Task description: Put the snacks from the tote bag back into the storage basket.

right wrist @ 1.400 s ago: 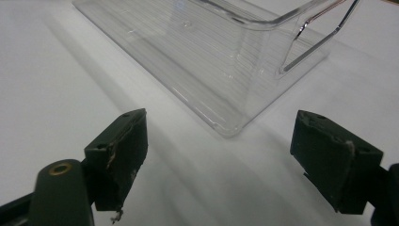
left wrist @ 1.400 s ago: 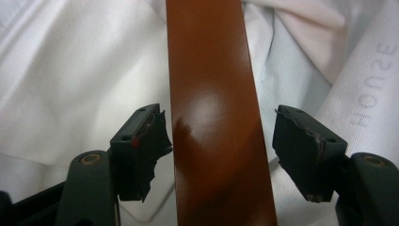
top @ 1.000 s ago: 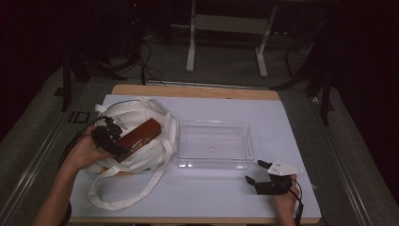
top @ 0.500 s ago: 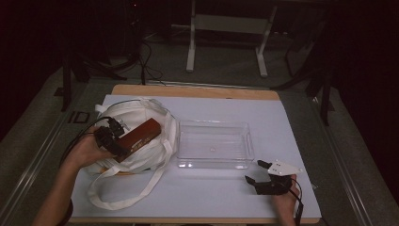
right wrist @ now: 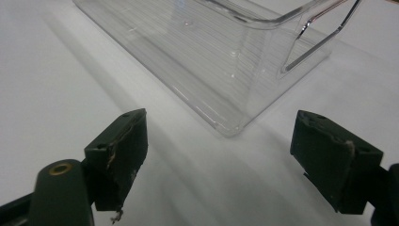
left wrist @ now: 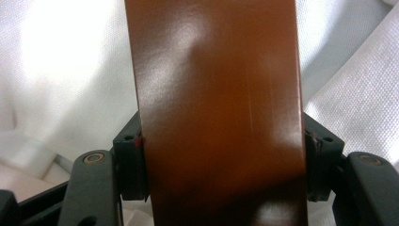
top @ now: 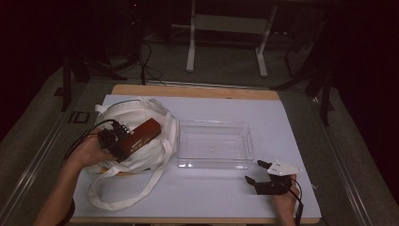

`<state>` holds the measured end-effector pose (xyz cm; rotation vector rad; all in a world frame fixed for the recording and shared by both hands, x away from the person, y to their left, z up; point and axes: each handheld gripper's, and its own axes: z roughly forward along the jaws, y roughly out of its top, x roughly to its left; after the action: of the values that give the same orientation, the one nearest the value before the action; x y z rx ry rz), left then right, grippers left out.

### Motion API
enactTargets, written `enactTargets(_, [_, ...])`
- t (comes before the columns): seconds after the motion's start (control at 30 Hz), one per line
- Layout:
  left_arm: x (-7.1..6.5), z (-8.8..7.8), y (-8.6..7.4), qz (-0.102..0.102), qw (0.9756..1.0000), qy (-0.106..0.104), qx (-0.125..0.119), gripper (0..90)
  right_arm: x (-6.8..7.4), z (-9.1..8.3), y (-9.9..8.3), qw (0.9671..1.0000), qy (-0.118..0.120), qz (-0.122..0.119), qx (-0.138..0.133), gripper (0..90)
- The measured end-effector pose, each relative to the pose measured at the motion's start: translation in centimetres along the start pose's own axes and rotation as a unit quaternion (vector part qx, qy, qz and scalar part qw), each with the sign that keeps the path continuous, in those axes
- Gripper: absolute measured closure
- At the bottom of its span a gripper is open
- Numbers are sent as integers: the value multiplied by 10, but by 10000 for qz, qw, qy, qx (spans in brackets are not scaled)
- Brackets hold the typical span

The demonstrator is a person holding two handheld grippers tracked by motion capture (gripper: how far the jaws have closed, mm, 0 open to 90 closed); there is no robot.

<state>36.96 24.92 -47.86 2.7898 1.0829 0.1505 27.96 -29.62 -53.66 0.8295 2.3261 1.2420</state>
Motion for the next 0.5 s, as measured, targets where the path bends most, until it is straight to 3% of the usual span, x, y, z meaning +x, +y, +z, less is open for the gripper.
enactTargets(0.5, [3, 6, 6, -91, 9995, -184, 222, 402, 0, 0, 0, 10000, 12, -8, 17, 193])
